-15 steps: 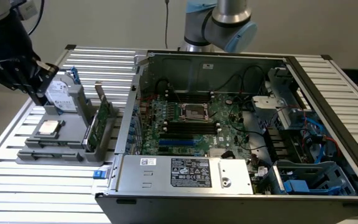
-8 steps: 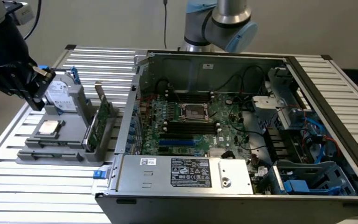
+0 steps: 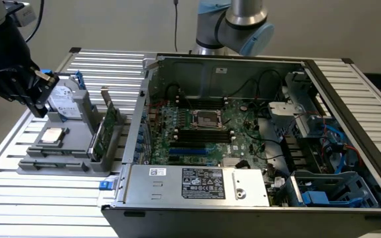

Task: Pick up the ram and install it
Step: 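Pick up the ram and move it above insertion slot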

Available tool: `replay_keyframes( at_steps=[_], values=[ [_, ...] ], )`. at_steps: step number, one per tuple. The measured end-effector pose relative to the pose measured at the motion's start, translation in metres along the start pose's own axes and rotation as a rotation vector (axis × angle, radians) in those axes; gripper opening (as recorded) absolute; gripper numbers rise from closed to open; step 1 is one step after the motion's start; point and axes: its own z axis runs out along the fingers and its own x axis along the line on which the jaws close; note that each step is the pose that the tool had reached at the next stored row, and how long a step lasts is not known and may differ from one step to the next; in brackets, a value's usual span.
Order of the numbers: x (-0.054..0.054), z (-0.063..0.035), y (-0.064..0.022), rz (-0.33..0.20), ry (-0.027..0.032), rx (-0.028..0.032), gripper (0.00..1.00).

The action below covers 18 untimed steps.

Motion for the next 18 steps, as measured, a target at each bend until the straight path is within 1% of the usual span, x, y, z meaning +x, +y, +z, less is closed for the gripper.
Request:
replay_keyframes(
  at_steps=[4,7,9,12,18],
  values=[
    [0.0,0.0,0.0,0.0,0.0,0.0,0.11],
    [0.0003,0.0021,-0.0003,-0.005,0.0018,0.0003,0.11],
    [0.0005,0.0031,-0.0004,-0.034,0.0034,0.0006,0.11],
    [0.0009,0.005,-0.0004,-0.085,0.0058,-0.0012,0.11],
    [0.001,0.0065,-0.0006,-0.194,0.011,0.0003,0.11]
  ],
)
